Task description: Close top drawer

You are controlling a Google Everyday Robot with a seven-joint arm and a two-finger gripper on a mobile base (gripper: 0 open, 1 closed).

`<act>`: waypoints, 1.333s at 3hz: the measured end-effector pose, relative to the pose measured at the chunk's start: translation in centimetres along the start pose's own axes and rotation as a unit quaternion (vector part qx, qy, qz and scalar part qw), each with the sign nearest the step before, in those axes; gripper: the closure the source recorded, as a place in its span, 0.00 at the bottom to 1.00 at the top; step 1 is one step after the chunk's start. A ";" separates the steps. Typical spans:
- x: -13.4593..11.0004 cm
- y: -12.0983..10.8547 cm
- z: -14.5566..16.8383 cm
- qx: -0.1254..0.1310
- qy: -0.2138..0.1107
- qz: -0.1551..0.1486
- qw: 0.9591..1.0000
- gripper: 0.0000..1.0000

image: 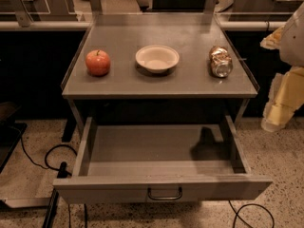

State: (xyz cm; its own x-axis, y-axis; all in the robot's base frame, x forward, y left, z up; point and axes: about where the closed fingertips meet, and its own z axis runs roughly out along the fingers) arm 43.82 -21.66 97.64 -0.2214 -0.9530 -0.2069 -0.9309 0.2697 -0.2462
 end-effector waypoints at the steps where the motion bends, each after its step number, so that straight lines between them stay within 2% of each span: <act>1: 0.0 0.0 0.0 0.000 0.000 0.000 1.000 0.00; 2: 0.0 0.0 0.0 0.000 0.000 0.000 1.000 0.18; 4: 0.0 0.0 0.0 0.000 0.000 0.000 1.000 0.66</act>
Offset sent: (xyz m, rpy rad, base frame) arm 0.0000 0.0000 0.0000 0.0000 0.0000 0.0000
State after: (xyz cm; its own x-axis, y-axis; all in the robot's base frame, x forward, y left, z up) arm 43.82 -21.66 97.64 -0.2213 -0.9530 -0.2069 -0.9309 0.2697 -0.2464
